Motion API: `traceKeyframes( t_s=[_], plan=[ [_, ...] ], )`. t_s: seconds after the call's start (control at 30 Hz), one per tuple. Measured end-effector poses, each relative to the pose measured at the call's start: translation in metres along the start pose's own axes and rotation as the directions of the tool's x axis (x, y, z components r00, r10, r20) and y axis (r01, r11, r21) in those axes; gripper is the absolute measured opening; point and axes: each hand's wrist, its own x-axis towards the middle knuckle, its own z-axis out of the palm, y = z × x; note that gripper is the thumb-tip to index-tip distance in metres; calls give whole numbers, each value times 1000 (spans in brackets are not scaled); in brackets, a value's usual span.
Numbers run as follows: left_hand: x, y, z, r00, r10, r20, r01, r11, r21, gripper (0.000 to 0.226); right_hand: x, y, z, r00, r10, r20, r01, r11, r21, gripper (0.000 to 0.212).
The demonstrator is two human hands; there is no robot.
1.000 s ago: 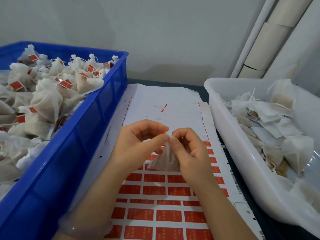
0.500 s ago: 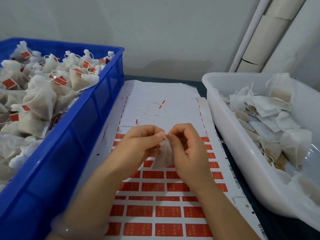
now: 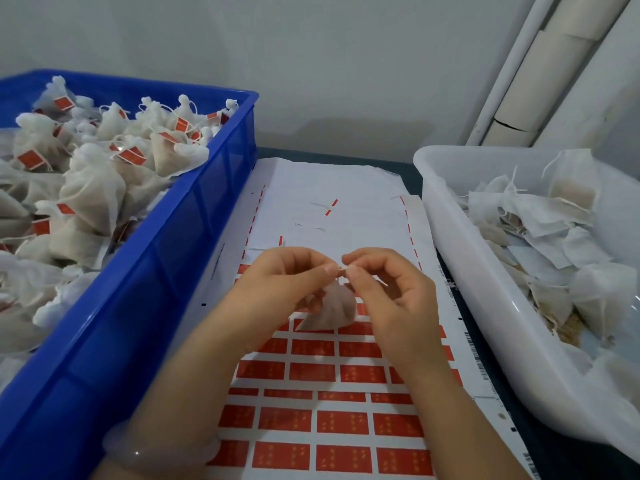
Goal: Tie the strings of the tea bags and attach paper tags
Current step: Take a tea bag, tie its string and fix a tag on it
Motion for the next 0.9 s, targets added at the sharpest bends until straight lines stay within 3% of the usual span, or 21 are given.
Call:
traceKeyframes(
  t_s=[0.1,0.2,0.3,0.4,0.47,0.57,0.6,0.67,0.73,0.8,0.9],
  plan=[
    [2,-1,-1,997,76,-32,-69,980,186,7,1,0,-3,999,31,35,-31,999,-16,9],
    [1,0,-2,987,154,37,-158,957,242,16,2,-2,-3,1000,10,10,-10,999,-42,16],
    [0,-2,0,977,189,100,-211,927,310,10,3,-3,-6,1000,-22,12,22,999,-44,15],
    [1,-5,6,973,228,30,-218,871,440,10,0,0,-4,1000,-18,-17,16,995,-98,15],
    [0,-3,2,979,202,10,-186,883,432,13,4,3,-7,987,50,-153,-64,994,-89,16],
    [-3,-4,-15,981,190,-30,-157,880,449,20,18,6,-33,863,88,-497,-113,993,-21,21],
    [-4,-5,-16,977,200,-78,-155,908,389,23,20,5,-39,874,54,-483,-91,994,-53,23],
    [-2,-9,-9,964,234,-125,-180,924,338,28,15,5,-27,964,13,-265,-44,993,-110,28],
    [4,-11,8,949,286,-130,-221,901,373,30,9,10,-4,998,39,-49,-44,995,-90,24],
    [12,-16,16,926,337,-170,-264,900,348,31,7,12,8,999,44,-6,-44,997,-57,16],
    [14,-25,14,940,297,-169,-210,891,402,30,6,16,10,999,38,-18,-38,999,-27,14]
  ],
)
